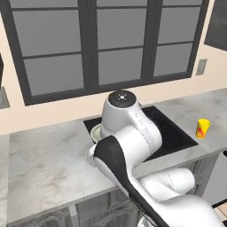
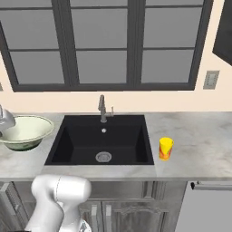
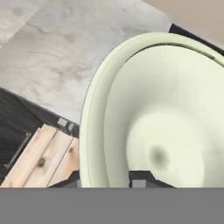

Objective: Pick the cup and bowl from the counter and place them on the counter next to the sink.

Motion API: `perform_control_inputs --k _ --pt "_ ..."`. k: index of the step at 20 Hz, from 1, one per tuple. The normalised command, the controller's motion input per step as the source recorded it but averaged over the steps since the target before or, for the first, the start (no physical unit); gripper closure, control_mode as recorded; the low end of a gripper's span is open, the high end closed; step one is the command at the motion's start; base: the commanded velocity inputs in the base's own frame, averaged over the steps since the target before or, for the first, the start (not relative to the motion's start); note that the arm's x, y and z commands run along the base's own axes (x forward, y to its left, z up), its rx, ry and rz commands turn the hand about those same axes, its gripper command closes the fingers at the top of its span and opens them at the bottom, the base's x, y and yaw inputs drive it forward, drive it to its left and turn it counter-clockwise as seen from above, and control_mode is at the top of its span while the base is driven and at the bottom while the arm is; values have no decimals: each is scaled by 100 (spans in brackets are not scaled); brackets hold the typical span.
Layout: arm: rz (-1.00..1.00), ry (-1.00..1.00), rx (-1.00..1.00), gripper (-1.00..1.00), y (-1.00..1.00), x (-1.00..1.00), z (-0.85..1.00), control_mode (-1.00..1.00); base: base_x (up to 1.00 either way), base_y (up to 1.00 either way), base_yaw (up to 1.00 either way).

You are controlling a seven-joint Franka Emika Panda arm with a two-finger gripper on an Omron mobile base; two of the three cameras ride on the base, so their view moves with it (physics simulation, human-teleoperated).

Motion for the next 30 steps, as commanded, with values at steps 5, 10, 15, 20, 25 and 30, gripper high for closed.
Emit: perform_control_inputs --k 5,10,15,20,25,30 --pt "2 6 0 100 65 32 -2 -100 0 0 0" --pt "0 0 -1 100 59 34 -16 -100 0 0 0" --pt "0 0 -2 100 6 44 -30 -100 0 0 0" --pt "0 0 0 100 0 38 -41 -100 0 0 0" --pt "0 0 0 100 1 16 -44 -100 0 0 0" --pt "1 0 0 100 13 0 -35 -100 0 0 0"
